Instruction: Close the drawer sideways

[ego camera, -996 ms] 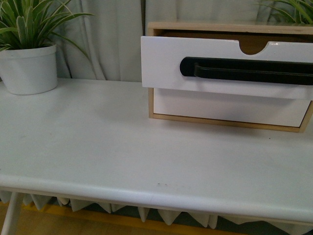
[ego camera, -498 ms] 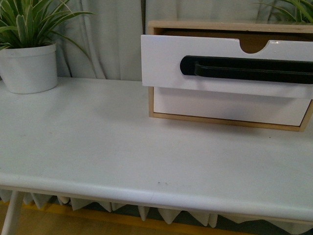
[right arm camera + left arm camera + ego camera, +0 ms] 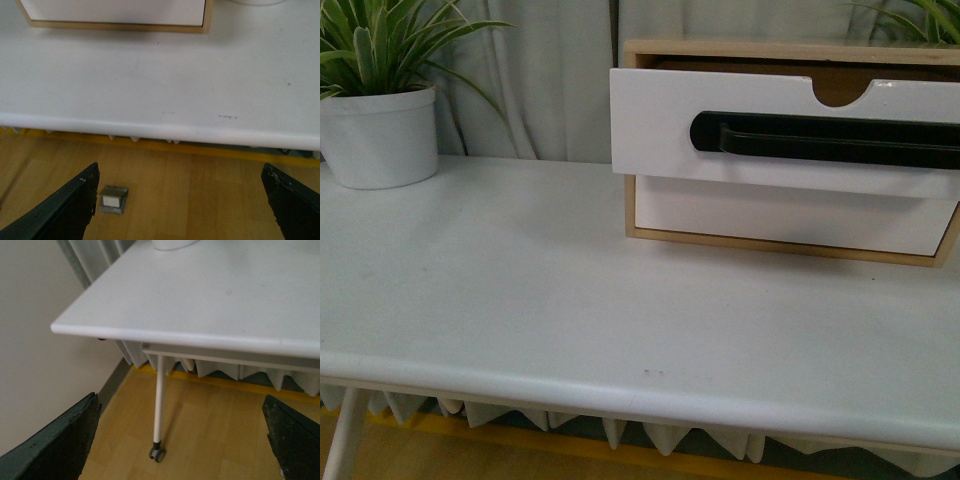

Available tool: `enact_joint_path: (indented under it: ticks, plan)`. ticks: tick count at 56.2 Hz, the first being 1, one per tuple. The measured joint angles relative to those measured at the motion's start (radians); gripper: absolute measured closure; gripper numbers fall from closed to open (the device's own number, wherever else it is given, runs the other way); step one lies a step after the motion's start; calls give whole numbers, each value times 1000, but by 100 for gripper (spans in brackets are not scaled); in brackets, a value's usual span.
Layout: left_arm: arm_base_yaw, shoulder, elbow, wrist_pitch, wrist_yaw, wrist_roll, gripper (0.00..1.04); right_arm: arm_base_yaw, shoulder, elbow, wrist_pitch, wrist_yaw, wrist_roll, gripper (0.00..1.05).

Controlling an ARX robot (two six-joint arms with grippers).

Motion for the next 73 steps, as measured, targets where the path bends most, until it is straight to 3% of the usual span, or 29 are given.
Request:
enact_joint_path:
  ticks: [5,11,20,28,35,46,60,73]
  plan:
    - [-40,50,3,140,-35,119,6,-16,67,51,33,-23,-53,9]
    - [-90,170,3,394,21,351,6,-26,166,113,48,-34,-153,9]
    - [-101,381,17,715,199,743,6,-31,314,230,27,-51,-368,9]
    - [-87,559,76,856,394,994,6,-32,422,357,7,-54,-572,9]
    - [-85,686,132,905,536,1172,6,-35,508,462,-23,-61,-710,9]
    - [-108,861,244,933,637,1375,6,-49,641,621,-60,-71,-872,9]
    - [-148,1044,379,933,660,1472,6,-89,781,768,-109,-82,-989,9]
    - [-193,1180,509,935,642,1502,6,-68,882,836,-110,-53,-1052,9]
